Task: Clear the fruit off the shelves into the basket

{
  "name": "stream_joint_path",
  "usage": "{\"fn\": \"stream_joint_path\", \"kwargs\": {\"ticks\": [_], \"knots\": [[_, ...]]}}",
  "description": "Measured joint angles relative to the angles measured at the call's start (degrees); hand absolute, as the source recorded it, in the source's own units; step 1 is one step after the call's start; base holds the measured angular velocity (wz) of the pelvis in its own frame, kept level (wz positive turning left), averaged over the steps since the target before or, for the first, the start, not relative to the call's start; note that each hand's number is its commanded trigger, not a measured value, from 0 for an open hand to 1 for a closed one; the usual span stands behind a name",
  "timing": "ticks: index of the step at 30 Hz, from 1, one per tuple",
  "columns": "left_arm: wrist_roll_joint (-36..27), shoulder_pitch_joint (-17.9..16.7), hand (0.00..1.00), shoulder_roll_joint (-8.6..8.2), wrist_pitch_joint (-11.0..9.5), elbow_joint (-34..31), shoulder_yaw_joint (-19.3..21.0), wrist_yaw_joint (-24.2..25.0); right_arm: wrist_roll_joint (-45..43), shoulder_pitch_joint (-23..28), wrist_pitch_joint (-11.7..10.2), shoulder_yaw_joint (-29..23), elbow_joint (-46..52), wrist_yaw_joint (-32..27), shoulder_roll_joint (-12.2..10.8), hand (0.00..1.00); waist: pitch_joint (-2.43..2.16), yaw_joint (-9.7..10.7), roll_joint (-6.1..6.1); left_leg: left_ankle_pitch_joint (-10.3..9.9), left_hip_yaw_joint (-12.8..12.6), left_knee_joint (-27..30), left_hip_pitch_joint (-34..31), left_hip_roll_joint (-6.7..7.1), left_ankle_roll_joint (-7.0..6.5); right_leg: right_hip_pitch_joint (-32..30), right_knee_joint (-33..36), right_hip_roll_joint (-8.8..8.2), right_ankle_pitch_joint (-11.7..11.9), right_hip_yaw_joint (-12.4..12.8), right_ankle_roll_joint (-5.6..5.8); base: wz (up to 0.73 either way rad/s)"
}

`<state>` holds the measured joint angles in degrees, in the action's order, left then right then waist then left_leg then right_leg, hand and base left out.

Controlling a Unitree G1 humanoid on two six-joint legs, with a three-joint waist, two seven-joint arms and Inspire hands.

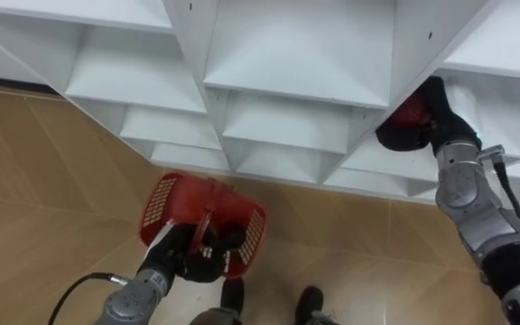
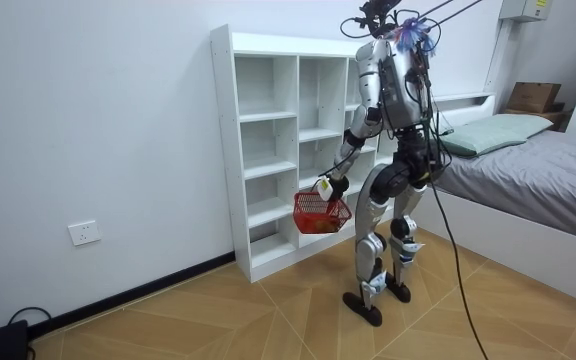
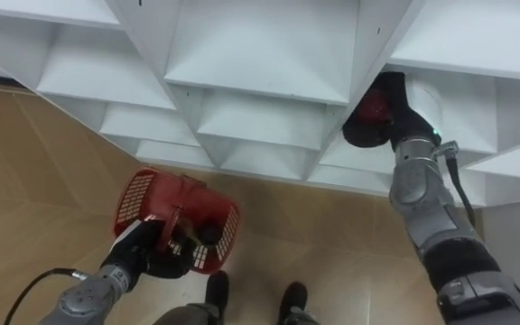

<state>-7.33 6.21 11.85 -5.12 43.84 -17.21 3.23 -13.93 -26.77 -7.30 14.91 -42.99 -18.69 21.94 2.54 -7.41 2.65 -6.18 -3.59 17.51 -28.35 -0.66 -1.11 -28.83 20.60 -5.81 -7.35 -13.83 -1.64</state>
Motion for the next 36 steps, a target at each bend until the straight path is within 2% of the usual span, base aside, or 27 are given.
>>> {"fn": "stream_joint_path", "kwargs": {"ticks": [2,6,11,12,16,18,21,29,36], "knots": [[0.0,0.3,1.00,-0.19,-0.2,-0.1,0.0,-0.2,-0.1,1.5,0.1,-0.1,2.1,0.1,-0.1,1.00,-0.31,0.0,-0.51,0.0,-0.3,0.0,0.1,-0.07,0.00,0.0,0.0,0.06,0.0,0.1,-0.03,-0.06],[0.1,0.3,1.00,-0.27,-0.2,-0.9,0.1,-0.4,-0.1,5.1,0.5,-0.4,6.2,0.4,-1.9,1.00,-0.82,0.3,-1.34,0.0,-1.4,-0.5,0.9,-0.48,0.04,0.1,-0.1,0.61,0.4,1.3,-0.17,-0.14],[0.0,-0.5,1.00,-0.52,-1.2,-1.9,0.0,-0.5,2.5,10.9,0.2,0.2,9.7,1.2,-4.9,1.00,-1.09,0.8,-1.80,0.3,-2.2,-1.8,2.1,-0.68,0.56,0.8,-1.3,1.21,0.9,1.7,-0.55,-0.10],[0.0,-1.0,1.00,-0.52,-1.4,-2.7,0.0,-0.6,2.9,11.8,-0.2,1.1,10.2,1.6,-4.9,1.00,-1.12,0.8,-1.86,0.4,-2.3,-1.8,2.1,-0.82,0.67,0.9,-1.9,1.56,1.4,2.0,-0.64,-0.12],[-1.0,-0.9,1.00,-1.27,-1.8,-2.9,0.0,-0.6,2.9,13.5,-0.8,4.7,12.5,4.1,-6.4,1.00,-1.09,1.0,-2.63,0.5,-2.1,-1.8,1.9,-1.13,0.85,1.0,-2.9,2.06,2.1,2.2,-0.87,-0.05],[-2.2,-1.0,1.00,-1.80,-1.9,-2.9,-0.6,-0.5,2.8,13.7,-1.6,6.8,12.6,5.4,-7.3,1.00,-1.30,1.3,-3.13,0.5,-2.3,-1.9,1.9,-1.09,0.86,1.0,-2.9,2.02,2.1,2.2,-0.87,0.00],[-2.1,-1.0,1.00,-2.22,-2.0,-3.0,-1.0,-0.1,2.5,14.4,-2.0,8.1,12.7,7.5,-8.5,1.00,-1.34,1.3,-3.21,0.5,-2.3,-1.9,1.9,-1.05,0.86,1.0,-2.9,1.97,2.1,2.1,-0.85,0.00],[-2.1,-1.4,1.00,-2.59,-2.1,-4.6,-1.0,0.2,2.4,15.7,-2.0,8.9,12.9,11.7,-8.8,1.00,-1.33,1.3,-3.22,0.5,-2.2,-2.0,1.6,-1.02,0.85,0.9,-3.1,1.90,2.0,1.8,-0.75,0.00],[-2.1,-1.4,1.00,-4.10,-2.7,-4.8,-1.1,0.3,2.4,16.3,-2.1,8.8,13.1,14.4,-9.1,1.00,-1.31,1.2,-3.42,0.5,-2.2,-2.0,1.6,-1.03,0.85,0.9,-3.2,1.96,2.0,1.6,-0.74,0.00]]}}
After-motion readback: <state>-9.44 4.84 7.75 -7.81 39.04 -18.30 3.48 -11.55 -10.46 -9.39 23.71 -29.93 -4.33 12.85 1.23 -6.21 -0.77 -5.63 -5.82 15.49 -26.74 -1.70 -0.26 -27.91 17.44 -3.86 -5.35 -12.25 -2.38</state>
